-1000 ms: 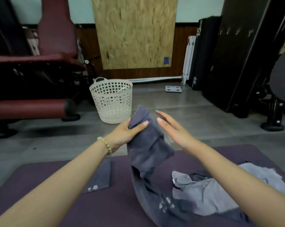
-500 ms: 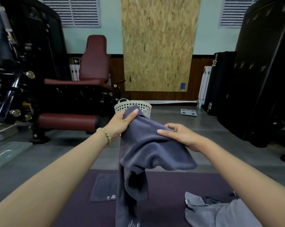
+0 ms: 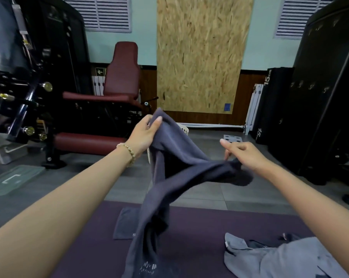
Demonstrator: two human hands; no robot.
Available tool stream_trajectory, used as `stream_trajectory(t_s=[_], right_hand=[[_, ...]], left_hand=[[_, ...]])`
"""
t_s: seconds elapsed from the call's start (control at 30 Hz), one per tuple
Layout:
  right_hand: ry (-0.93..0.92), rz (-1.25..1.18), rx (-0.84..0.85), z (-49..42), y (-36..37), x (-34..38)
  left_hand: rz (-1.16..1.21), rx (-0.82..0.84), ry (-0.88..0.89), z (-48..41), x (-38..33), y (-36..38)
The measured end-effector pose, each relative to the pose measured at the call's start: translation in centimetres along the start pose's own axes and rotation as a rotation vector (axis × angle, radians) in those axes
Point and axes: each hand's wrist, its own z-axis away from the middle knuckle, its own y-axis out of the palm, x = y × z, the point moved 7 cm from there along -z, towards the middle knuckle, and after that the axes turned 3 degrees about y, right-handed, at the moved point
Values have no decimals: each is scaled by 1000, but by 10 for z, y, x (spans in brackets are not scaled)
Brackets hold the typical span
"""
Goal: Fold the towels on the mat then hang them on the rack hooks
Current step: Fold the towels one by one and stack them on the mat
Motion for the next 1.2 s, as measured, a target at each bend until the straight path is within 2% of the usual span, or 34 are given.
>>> stream_trajectory(t_s=[0.1,0.23,0.3,0.37,0.53,0.63,0.7,0.77,0.83,1.0,1.1,1.2], right_hand=[[-45,-57,23,-1,17,17],[-10,-288,306,-4,61,29],[38,-267,429,2,76,31],[77,-212,481,7,85,28],[199,-242,581,24,97,-3],[244,-138,640,37,91,-21],[260,-27,644,42,83,-38],[292,38,610,45,77,-57],[341,-1,565,50,75,-79],[485,-140,447,75,75,-127],[532,-184,350,87,68,-155],[553,-223,299,98,61,-177]], left_hand=[[-76,141,89,2,-29,31],[21,245,72,2,-47,54],[41,252,39,2,-45,53],[123,176,-5,2,-43,41],[332,-154,-123,-8,-19,-17],[296,-295,-183,-10,14,-56],[170,-324,-227,-5,41,-76],[-27,-273,-265,4,71,-81],[-141,-165,-313,18,99,-66],[-28,19,-447,51,151,2],[-180,141,-424,52,176,44],[-197,271,-493,48,194,91]])
